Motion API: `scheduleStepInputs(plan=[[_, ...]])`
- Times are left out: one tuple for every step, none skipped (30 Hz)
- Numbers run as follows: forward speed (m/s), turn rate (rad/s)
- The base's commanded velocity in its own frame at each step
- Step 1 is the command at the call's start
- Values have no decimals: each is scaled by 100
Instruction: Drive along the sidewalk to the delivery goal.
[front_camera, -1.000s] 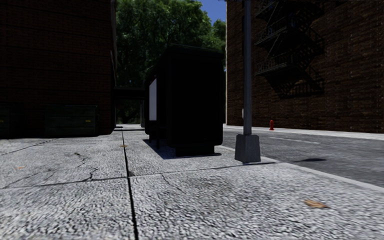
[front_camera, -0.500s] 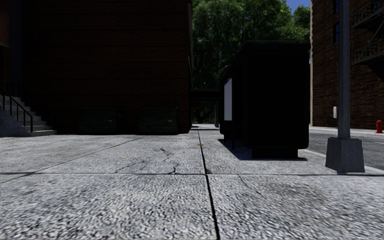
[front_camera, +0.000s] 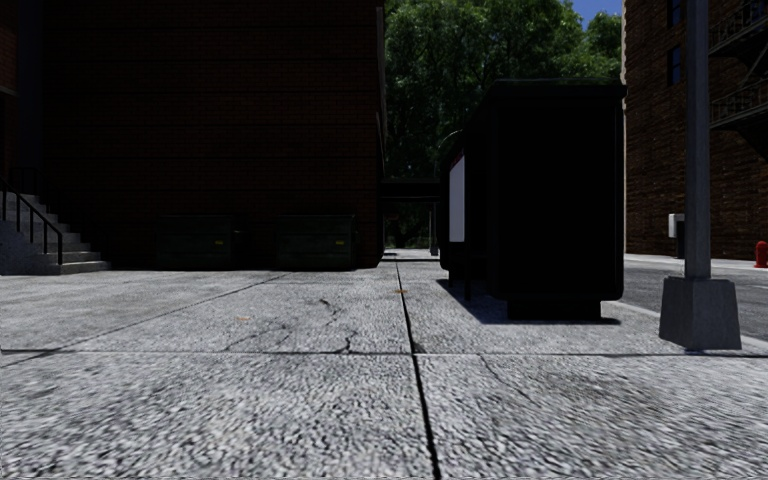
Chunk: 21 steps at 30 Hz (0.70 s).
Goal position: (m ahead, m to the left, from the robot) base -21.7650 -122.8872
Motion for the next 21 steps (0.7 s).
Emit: scheduleStepInputs(plan=[[200,0],[200,0],[200,0],[200,0],[200,0],[200,0],[200,0],[200,0],[200,0],[200,0],[200,0],[200,0],[200,0],[200,23],[200,47],[200,47],[200,91],[200,102],[200,104],[200,100],[200,19]])
